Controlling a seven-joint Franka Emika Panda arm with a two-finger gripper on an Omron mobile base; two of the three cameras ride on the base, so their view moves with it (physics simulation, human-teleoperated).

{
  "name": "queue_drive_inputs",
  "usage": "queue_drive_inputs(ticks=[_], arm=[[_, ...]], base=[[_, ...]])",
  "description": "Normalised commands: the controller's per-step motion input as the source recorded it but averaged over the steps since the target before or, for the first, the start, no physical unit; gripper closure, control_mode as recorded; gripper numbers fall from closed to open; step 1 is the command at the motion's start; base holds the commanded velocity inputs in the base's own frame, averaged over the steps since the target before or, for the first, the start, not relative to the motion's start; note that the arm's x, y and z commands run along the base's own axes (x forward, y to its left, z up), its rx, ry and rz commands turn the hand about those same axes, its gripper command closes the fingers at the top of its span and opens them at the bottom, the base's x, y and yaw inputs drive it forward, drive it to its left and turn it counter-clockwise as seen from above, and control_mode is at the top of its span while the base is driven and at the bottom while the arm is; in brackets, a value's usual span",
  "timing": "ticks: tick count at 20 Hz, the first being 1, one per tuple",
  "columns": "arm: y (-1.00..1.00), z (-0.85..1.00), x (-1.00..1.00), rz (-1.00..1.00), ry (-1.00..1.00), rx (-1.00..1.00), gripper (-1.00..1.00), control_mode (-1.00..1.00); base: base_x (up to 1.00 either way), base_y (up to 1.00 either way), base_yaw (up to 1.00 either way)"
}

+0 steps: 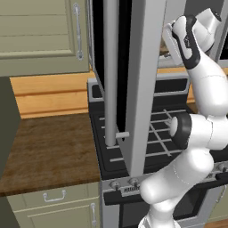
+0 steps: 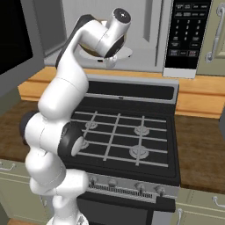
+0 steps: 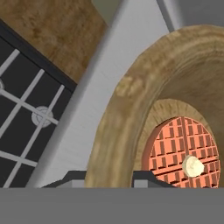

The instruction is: Open the microwave, place the bowl with waffle inside the microwave, then close the microwave door and turn it on.

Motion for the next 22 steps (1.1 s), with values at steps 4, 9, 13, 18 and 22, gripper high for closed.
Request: queue_drive_inputs(ticks=[4,9,13,18,22], arm=[[0.02,0.0,0.18,0.0,0.0,0.0,1.0,-1.0],[0.1,-0.03,0.14,0.0,-0.01,0.0,-1.0,-1.0],[0.01,0.0,0.0,0.0,0.0,0.0,-1.0,-1.0],[0.0,0.0,0.0,0.0,0.0,0.0,-1.0,-1.0],[-0.01,0.0,-0.06,-0.05,-0.02,0.02,-1.0,-1.0]], base=[[0.0,0.0,0.0],[0.0,0.0,0.0],[0.0,0.0,0.0],[0.0,0.0,0.0],[0.0,0.0,0.0]])
